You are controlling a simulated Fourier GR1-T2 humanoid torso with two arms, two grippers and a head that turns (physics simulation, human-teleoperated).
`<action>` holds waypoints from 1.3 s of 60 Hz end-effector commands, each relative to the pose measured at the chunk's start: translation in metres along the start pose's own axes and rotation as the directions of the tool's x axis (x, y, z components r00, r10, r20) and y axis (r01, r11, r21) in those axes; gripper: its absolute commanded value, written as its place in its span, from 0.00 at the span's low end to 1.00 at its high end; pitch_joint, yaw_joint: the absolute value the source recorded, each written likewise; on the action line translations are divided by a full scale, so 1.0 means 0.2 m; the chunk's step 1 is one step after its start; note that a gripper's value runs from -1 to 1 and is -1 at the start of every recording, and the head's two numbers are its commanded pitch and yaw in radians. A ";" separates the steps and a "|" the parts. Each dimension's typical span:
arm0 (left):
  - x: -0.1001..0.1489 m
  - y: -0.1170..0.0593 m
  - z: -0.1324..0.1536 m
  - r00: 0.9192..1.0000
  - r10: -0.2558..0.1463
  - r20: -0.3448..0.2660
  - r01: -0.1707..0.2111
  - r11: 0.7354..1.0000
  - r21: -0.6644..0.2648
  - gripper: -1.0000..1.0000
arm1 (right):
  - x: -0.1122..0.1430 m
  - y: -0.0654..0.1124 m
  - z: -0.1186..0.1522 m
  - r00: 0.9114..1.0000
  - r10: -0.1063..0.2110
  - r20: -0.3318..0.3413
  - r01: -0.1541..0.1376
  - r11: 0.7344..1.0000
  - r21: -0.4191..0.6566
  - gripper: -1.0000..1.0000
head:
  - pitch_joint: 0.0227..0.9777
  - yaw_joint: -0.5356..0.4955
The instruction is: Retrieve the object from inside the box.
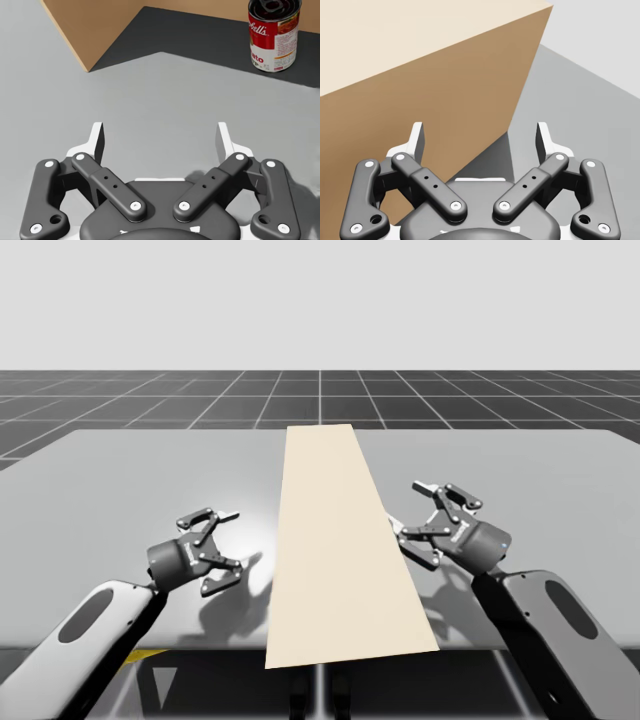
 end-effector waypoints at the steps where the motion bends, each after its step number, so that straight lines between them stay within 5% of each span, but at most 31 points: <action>1: 0.11 -0.20 -0.11 0.997 -0.039 0.074 0.046 0.995 -0.093 0.00 | 0.00 0.04 -0.01 1.000 0.014 0.005 -0.014 1.000 0.019 0.00 | 0.12 0.50; 6: 0.12 -0.24 -0.17 0.993 -0.035 0.110 0.049 0.990 -0.131 0.00 | 0.00 0.04 -0.01 1.000 0.016 0.009 -0.016 1.000 0.019 0.00 | 0.12 0.50; 11: 0.10 -0.23 -0.27 0.989 0.063 0.132 -0.036 0.979 -0.199 0.00 | 0.00 0.04 -0.01 1.000 0.019 0.013 -0.019 1.000 0.017 0.00 | 0.13 0.50; 15: 0.06 -0.22 -0.33 0.986 0.102 0.129 -0.071 0.971 -0.226 0.00 | 0.00 0.04 -0.02 1.000 0.022 0.014 -0.022 1.000 0.016 0.00 | 0.13 0.50; 18: 0.04 -0.24 -0.39 0.984 0.090 0.152 -0.055 0.973 -0.224 0.00 | 0.00 0.05 -0.02 1.000 0.028 0.013 -0.029 1.000 0.012 0.00 | 0.13 0.50; 22: 0.03 -0.28 -0.47 0.968 0.067 0.241 -0.015 0.978 -0.210 0.00 | 0.00 0.06 -0.02 0.999 0.031 0.011 -0.031 0.999 0.012 0.00 | 0.14 0.50; 26: 0.04 -0.27 -0.54 0.962 0.090 0.257 -0.037 0.978 -0.205 0.00 | 0.00 0.06 -0.03 0.999 0.035 0.014 -0.036 0.999 0.016 0.00 | 0.14 0.51; 39: 0.04 -0.33 -0.74 0.964 0.133 0.229 -0.074 0.966 -0.249 0.00 | 0.01 0.07 -0.03 0.999 0.039 0.018 -0.040 0.999 0.016 0.00 | 0.15 0.50; 47: 0.06 -0.39 -0.82 0.954 0.219 0.205 -0.151 0.941 -0.304 0.00 | 0.01 0.07 -0.02 0.999 0.038 0.020 -0.038 0.999 0.015 0.00 | 0.16 0.50; 57: 0.01 -0.40 -0.87 0.953 0.255 0.166 -0.196 0.932 -0.306 0.00 | 0.02 0.07 -0.02 0.999 0.038 0.020 -0.038 0.999 0.013 0.00 | 0.17 0.49; 61: -0.01 -0.42 -0.88 0.958 0.270 0.092 -0.232 0.925 -0.300 0.00 | 0.02 0.07 -0.02 0.999 0.037 0.018 -0.037 0.999 0.013 0.00 | 0.17 0.50; 65: -0.04 -0.43 -0.89 0.967 0.249 0.046 -0.225 0.929 -0.295 0.00 | 0.01 0.07 -0.03 0.999 0.039 0.016 -0.039 0.999 0.013 0.00 | 0.17 0.50; 66: -0.04 -0.43 -0.89 0.968 0.249 0.041 -0.226 0.928 -0.297 0.07 | 0.01 0.07 -0.03 0.999 0.040 0.016 -0.040 0.999 0.012 0.00 | 0.18 0.50; 67: -0.05 -0.43 -0.89 0.966 0.257 0.019 -0.241 0.926 -0.292 0.42 | 0.02 0.08 -0.02 0.999 0.040 0.016 -0.040 0.999 0.012 0.00 | 0.17 0.50; 68: -0.05 -0.43 -0.89 0.965 0.260 0.017 -0.244 0.924 -0.295 0.91 | 0.02 0.08 -0.02 0.999 0.040 0.016 -0.041 0.999 0.012 0.00 | 0.17 0.50; 69: -0.05 -0.43 -0.89 0.966 0.257 0.008 -0.243 0.924 -0.296 1.00 | 0.02 0.07 -0.02 0.999 0.040 0.016 -0.040 0.999 0.011 0.00 | 0.18 0.50; 78: -0.04 -0.43 -0.89 0.969 0.245 0.015 -0.228 0.923 -0.311 1.00 | 0.02 0.07 -0.02 0.999 0.039 0.018 -0.039 0.999 0.008 0.00 | 0.18 0.50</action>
